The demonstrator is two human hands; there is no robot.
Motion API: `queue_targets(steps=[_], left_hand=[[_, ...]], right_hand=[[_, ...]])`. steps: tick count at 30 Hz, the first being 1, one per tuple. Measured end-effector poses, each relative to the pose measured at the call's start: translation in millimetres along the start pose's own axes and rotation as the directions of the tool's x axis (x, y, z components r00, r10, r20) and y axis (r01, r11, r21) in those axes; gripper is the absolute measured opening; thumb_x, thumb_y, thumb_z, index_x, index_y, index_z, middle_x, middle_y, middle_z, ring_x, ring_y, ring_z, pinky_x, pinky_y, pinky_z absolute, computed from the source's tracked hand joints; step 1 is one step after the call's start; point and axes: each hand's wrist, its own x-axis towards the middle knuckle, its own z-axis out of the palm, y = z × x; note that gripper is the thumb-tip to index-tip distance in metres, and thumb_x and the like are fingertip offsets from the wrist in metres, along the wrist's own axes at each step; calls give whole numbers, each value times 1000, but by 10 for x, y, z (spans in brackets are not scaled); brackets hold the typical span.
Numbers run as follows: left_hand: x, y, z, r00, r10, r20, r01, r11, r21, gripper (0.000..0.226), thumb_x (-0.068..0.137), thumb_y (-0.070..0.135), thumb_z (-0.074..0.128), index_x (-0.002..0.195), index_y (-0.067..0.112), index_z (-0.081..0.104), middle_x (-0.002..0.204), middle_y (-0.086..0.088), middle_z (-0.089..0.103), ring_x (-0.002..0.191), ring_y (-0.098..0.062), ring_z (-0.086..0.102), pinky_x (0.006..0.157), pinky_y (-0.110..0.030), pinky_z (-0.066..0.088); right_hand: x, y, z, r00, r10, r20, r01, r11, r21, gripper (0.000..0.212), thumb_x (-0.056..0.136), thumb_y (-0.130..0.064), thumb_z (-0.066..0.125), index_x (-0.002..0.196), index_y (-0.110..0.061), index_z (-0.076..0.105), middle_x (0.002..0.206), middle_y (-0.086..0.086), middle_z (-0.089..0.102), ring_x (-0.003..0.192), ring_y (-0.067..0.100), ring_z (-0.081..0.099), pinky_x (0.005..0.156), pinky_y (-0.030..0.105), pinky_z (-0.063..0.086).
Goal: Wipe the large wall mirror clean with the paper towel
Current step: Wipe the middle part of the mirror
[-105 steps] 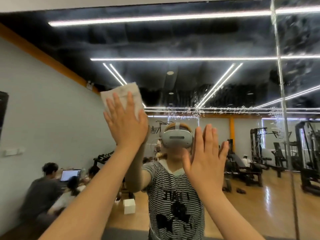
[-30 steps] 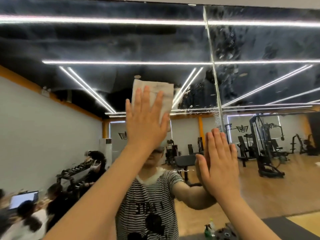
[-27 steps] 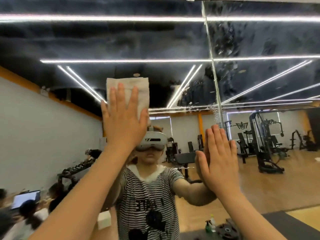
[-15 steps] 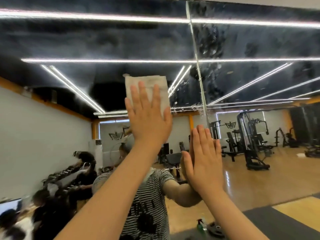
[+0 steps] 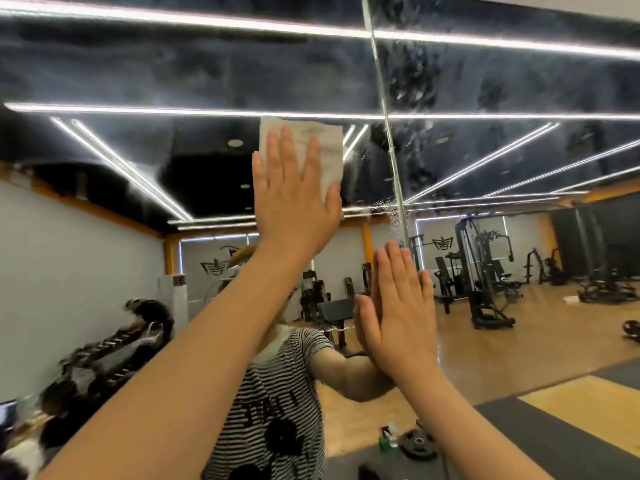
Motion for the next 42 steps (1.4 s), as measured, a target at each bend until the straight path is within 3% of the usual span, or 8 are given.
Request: queue_targets(steps=[3,10,20,24,30,37,42], left_hand=[[132,175,23,1000,-1,-17,1,1000,25,68,100,51,18,155,17,-3,160,-21,-11,147,-36,-12,117,-48,-8],[503,459,15,975,222,-5,-222,975,15,67,101,49,20,156,16,1,160,-22,-8,148,-34,-12,117,-45,-12],[-47,370,40,916,390,98,-391,920,-13,66,99,54,12,154,24,-8,160,-13,-18,147,-29,-20,116,-43,-14],[-129,369,60,915,390,104,-392,920,2,65,99,54,13,154,25,-8,160,-13,-18,147,-29,-19,116,-43,-14],[-72,407,49,914,391,107,-396,918,20,64,100,53,13,154,25,-9,160,-14,-17,147,-30,-17,116,-43,-15],[-207,469,45,925,348,152,-344,938,-52,63,102,50,16,154,26,-9,159,-13,-21,146,-30,-22,117,-44,-15],[-462,562,88,935,316,159,-304,948,-97,64,102,50,15,152,25,-16,158,-13,-27,145,-29,-26,115,-43,-20]], right_hand=[[0,-2,8,1000,3,4,-3,1000,-11,65,96,-41,32,152,-11,21,159,5,17,148,14,9,119,35,2],[-1,7,3,1000,-6,2,6,1000,-15,64,96,-43,31,152,-13,19,158,6,22,147,18,15,119,35,3],[-3,2,-14,1000,-12,-4,12,1000,13,64,97,-43,32,151,-14,15,158,4,20,147,15,13,119,34,1],[-21,13,3,1000,-9,-23,10,999,36,63,97,-41,32,151,-14,13,158,3,18,148,12,8,120,32,0],[-30,5,0,996,17,-82,-7,993,121,55,97,-30,31,146,-4,33,154,8,30,143,18,22,119,32,6],[-24,55,-71,998,47,-35,-36,959,282,52,97,-24,30,145,-5,37,152,7,32,143,10,20,120,26,5],[-57,188,-238,998,1,57,-22,927,374,50,97,-30,30,146,-18,30,151,-5,30,141,1,21,118,33,21]])
